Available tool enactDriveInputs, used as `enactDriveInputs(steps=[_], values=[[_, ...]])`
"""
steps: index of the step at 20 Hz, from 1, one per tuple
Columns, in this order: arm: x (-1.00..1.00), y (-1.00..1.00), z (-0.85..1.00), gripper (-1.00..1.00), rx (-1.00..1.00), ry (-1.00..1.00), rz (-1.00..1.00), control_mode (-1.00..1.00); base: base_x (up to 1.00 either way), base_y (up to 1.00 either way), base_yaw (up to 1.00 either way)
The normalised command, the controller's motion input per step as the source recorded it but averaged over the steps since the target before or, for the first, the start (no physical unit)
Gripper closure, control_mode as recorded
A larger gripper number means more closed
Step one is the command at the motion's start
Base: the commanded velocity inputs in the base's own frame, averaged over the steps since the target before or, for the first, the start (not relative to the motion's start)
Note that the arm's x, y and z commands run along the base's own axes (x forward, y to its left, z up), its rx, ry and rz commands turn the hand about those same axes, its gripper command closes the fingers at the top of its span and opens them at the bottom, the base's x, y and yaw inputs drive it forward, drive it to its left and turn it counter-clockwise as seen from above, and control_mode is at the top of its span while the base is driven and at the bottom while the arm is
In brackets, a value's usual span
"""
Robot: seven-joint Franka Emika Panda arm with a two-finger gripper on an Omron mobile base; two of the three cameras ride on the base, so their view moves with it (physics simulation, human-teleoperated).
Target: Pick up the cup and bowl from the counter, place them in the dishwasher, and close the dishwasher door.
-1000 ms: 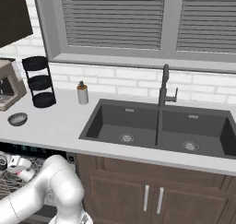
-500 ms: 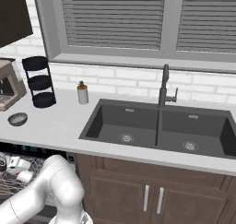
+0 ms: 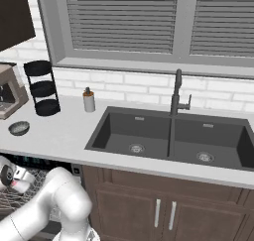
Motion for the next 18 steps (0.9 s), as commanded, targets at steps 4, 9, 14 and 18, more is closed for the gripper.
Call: enactDriveInputs(steps=[4,9,14,18], values=[[0.00,0.03,-0.04,-1.00,0.04,-0.03,0.02,-1.00,0.00,0.00,0.00],[0.01,0.21,0.06,-1.00,0.00,0.09,0.14,-1.00,0.00,0.00,0.00],[0.00,0.17,0.02,-1.00,0.05,0.16,0.22,-1.00,0.00,0.00,0.00],[-0.01,0.04,-0.01,-1.00,-0.06,0.12,0.00,-1.00,0.00,0.00,0.00]])
